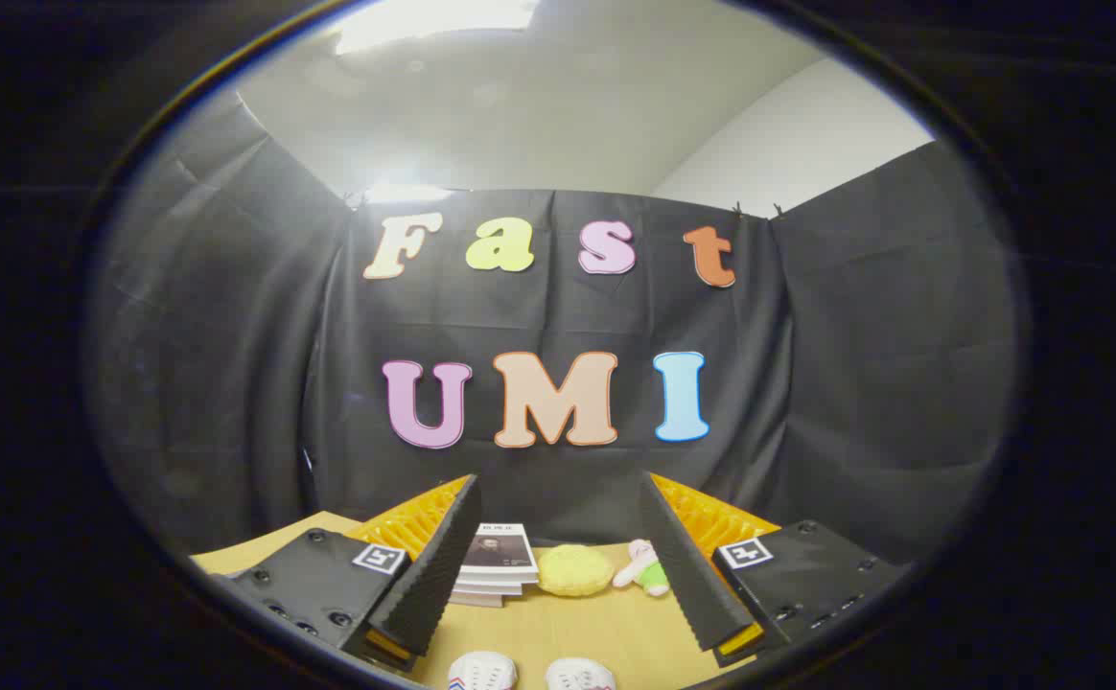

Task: Open the storage box then place both shoes into the box .Put the left shoe in first, then the right shoe, with the right side of both shoes facing outward in a uniform manner.

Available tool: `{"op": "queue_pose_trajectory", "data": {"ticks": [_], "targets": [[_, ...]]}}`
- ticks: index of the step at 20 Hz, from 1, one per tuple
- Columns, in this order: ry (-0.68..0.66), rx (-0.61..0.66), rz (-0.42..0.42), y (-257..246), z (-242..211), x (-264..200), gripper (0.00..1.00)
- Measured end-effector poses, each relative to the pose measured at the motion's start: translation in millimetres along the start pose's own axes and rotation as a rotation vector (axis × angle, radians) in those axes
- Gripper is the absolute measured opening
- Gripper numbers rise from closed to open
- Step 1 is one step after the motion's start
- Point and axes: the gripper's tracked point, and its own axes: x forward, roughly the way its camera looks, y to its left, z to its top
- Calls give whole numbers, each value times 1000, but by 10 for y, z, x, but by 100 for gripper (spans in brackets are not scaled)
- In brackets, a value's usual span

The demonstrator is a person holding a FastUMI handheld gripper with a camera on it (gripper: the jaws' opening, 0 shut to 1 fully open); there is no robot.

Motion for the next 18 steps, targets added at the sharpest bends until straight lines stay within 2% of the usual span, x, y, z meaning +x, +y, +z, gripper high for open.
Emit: {"op": "queue_pose_trajectory", "data": {"ticks": [18], "targets": [[21, 21, 20, 29, -108, 86, 100]]}}
